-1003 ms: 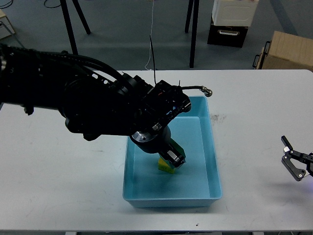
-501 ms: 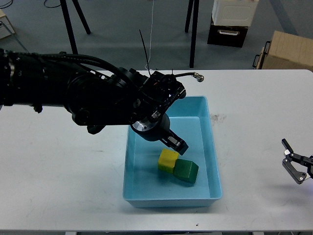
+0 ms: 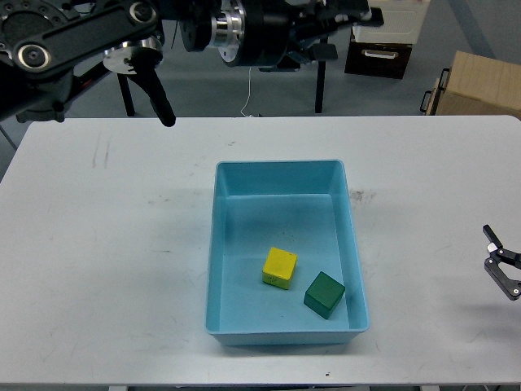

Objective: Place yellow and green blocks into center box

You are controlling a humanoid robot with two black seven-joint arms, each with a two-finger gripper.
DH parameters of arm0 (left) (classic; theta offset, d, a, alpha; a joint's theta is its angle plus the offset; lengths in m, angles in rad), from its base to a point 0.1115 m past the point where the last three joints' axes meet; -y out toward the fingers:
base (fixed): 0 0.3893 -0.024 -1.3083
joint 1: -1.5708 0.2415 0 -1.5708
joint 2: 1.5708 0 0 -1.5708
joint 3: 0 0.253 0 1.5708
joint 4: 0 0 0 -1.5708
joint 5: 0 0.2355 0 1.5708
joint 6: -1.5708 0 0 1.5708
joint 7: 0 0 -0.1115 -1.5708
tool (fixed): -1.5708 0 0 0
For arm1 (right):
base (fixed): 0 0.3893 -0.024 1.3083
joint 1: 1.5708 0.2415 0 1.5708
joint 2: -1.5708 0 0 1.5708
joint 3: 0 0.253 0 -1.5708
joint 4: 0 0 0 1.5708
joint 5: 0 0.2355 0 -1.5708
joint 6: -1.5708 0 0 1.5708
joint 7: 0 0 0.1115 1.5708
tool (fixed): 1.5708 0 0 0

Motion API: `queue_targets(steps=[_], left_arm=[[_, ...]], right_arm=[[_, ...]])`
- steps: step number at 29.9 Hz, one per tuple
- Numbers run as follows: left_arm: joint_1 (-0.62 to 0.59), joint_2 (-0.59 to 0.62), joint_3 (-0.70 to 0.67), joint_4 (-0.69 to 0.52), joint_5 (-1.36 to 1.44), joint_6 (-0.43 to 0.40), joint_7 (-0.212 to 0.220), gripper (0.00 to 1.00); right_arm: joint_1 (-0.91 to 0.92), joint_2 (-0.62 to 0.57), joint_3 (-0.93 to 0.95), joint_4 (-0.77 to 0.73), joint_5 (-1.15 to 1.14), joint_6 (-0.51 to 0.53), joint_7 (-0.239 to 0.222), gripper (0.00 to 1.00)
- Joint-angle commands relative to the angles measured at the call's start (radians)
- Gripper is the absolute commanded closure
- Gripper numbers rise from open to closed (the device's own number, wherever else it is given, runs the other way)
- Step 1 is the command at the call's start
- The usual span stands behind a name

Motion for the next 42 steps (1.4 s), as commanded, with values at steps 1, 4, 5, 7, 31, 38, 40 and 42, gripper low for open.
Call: queue_targets(steps=[1,4,5,7,31,38,40,42], left_arm=[[0.127,0.051,-0.226,-0.001,-0.007,0.0,-0.004,0.0],[0.274,0.073,-0.437,-0.006,-0.028,0.0,-0.026,0.0],[0.328,0.073,-0.514,-0.013,-0.04,0.0,-0.032,0.0],[0.431,0.068,-0.652,-0.027,-0.075,0.0,-0.03,0.0],[1.756,-0.329,-1.342,-0.753,-0.307,0.0,0.141,0.0],[1.852,-0.329,-1.227,-0.805,-0.312,0.0,0.138,0.0],[1.853,-0.329,-1.213,-0.805,-0.312,0.0,0.138,0.0],[1.855,-0.329,-1.207,-0.805,-0.312,0.0,0.135,0.0]], right_arm=[[0.002,0.001,0.027,0.0,0.001,0.0,0.0,0.0],[0.004,-0.001,0.045,0.0,0.001,0.0,0.002,0.0],[0.004,0.001,0.047,0.0,0.001,0.0,0.002,0.0],[0.008,0.001,0.05,0.006,0.003,0.0,0.003,0.0],[-0.079,0.217,-0.016,0.083,0.01,0.0,0.063,0.0],[-0.124,0.22,-0.061,0.116,0.0,0.0,0.063,0.0],[-0.122,0.22,-0.055,0.116,0.0,0.0,0.063,0.0],[-0.122,0.222,-0.055,0.116,0.0,0.0,0.063,0.0]])
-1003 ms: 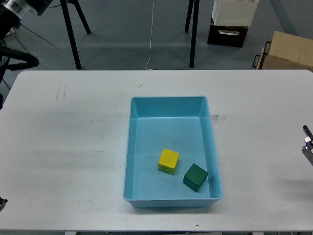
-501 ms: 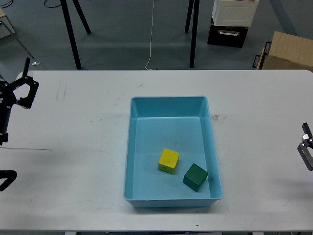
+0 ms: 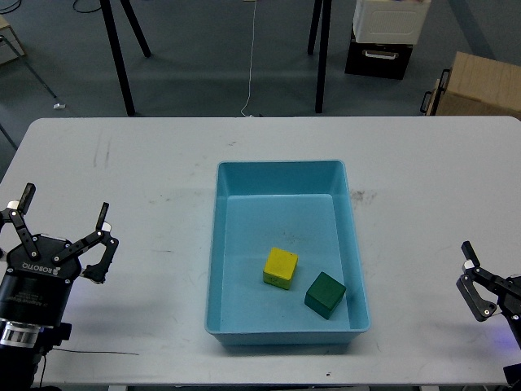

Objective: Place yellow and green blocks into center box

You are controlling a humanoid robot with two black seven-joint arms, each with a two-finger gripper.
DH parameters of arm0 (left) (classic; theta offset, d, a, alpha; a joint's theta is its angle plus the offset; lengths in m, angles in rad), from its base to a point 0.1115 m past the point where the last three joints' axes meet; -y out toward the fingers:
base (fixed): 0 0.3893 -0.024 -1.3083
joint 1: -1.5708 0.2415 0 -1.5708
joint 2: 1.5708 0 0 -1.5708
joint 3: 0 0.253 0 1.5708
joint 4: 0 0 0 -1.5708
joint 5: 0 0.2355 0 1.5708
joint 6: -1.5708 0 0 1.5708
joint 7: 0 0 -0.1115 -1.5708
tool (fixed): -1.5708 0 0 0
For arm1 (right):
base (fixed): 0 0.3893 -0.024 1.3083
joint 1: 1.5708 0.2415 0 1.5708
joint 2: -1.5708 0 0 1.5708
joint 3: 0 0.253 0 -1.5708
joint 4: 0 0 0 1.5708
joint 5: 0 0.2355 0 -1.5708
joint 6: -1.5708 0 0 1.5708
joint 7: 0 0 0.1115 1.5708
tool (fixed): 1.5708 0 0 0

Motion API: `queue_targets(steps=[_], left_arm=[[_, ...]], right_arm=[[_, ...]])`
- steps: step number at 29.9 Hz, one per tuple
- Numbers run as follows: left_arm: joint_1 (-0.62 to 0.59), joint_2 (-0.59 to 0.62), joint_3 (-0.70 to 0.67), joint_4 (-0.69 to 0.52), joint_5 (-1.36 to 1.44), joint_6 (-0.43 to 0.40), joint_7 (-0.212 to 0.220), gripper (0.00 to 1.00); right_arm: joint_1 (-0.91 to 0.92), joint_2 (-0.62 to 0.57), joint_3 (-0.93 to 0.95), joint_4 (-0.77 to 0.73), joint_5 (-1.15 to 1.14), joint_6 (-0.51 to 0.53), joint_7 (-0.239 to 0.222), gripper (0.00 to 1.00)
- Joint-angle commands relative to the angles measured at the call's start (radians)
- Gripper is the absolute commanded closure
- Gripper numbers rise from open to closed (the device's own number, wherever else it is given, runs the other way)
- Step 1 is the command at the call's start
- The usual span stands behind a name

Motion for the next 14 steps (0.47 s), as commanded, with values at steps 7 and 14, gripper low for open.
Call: queue_targets(steps=[7,14], left_arm=[[0.015,0.0,0.017,-0.001,0.0,0.0,-0.01,0.0],[0.015,0.0,0.017,-0.001,0.0,0.0,-0.016,0.0]], right_arm=[[-0.001,0.001,0.005,0.001,0.0,0.0,0.0,0.0],[0.0,0.001,0.006,0.001,0.0,0.0,0.002,0.0]])
